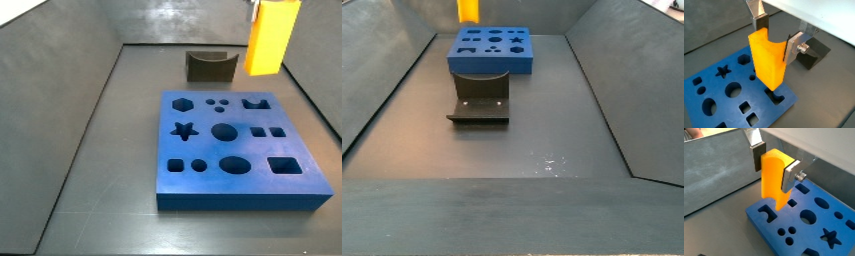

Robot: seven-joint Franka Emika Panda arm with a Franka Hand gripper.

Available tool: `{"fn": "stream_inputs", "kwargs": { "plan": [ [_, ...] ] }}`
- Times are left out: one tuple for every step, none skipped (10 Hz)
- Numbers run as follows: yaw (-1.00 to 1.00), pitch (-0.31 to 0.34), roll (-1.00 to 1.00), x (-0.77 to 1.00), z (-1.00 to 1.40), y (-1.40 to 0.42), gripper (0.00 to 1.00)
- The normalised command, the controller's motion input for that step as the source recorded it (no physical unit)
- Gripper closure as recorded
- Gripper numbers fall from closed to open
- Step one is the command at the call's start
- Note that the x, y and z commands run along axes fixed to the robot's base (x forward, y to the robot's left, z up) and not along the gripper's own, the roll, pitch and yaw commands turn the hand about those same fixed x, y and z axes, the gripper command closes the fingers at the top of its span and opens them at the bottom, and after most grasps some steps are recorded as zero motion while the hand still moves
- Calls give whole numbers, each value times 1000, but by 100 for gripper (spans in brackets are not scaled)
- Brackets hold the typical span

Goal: Pick up the arch object. Move up. Place the arch object on the fixture. Regrasp the arch object. Move to above the board. Insert the arch object.
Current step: Insert the arch object.

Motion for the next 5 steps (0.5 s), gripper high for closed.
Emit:
{"fn": "stream_inputs", "kwargs": {
  "plan": [
    [0,-19,107,983,-409,0,100],
    [0,-50,113,789,-483,0,100],
    [0,-93,56,694,-526,0,100],
    [0,-97,59,669,-506,0,100],
    [0,-51,61,666,-414,0,100]
  ]
}}
